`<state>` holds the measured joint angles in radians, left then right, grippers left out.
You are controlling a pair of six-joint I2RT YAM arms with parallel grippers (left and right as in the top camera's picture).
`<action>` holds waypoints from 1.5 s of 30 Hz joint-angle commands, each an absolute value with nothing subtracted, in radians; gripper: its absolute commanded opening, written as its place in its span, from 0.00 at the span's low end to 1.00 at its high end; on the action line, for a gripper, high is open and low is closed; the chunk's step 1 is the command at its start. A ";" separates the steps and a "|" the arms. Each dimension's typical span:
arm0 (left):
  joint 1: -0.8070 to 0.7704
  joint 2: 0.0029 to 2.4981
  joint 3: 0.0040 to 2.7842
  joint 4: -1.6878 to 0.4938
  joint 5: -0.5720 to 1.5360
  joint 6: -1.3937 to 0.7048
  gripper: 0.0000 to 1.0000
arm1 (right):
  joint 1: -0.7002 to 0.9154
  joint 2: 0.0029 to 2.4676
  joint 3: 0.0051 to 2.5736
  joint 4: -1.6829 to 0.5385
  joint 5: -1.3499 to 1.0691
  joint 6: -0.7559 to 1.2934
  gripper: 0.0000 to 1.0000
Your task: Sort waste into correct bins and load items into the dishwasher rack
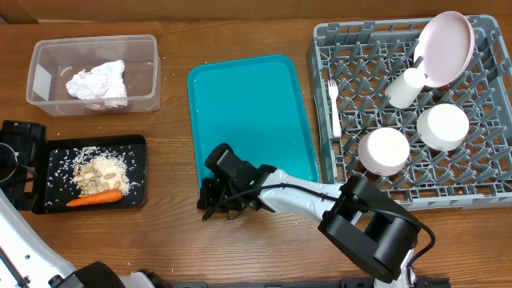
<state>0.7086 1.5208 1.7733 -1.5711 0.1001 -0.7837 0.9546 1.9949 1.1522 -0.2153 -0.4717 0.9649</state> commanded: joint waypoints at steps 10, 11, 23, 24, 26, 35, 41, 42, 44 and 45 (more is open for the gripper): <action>0.707 1.518 1.769 -1.569 0.094 -0.793 1.00 | 0.810 1.964 1.308 -0.534 -0.270 0.784 0.04; 0.707 1.518 1.769 -1.569 0.094 -0.793 1.00 | 0.821 1.972 1.308 -0.532 -0.270 0.785 0.04; 0.707 1.518 1.769 -1.569 0.094 -0.793 1.00 | 0.931 2.094 1.311 -0.405 -0.410 0.845 0.04; 0.707 1.518 1.769 -1.569 0.094 -0.793 1.00 | 0.931 2.094 1.311 -0.400 -0.411 0.845 0.04; 0.707 1.518 1.769 -1.569 0.094 -0.793 1.00 | 0.930 2.094 1.311 -0.370 -0.415 0.844 0.04; 0.707 1.518 1.769 -1.569 0.094 -0.793 1.00 | 0.944 2.094 1.311 -0.303 -0.454 0.864 0.04; 0.707 1.518 1.769 -1.569 0.094 -0.793 1.00 | 0.957 2.094 1.311 -0.273 -0.500 0.867 0.04; 0.707 1.518 1.769 -1.569 0.094 -0.793 1.00 | 0.962 2.094 1.311 -0.272 -0.499 0.868 0.04; 0.707 1.518 1.769 -1.569 0.094 -0.793 1.00 | 0.986 2.094 1.311 -0.266 -0.485 0.868 0.04; 0.707 1.518 1.769 -1.569 0.094 -0.793 1.00 | 0.993 2.094 1.311 -0.265 -0.479 0.868 0.04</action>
<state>0.7086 1.5208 1.7733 -1.5711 0.1001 -0.7834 0.9550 2.0853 1.2980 -0.2760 -0.4683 0.8639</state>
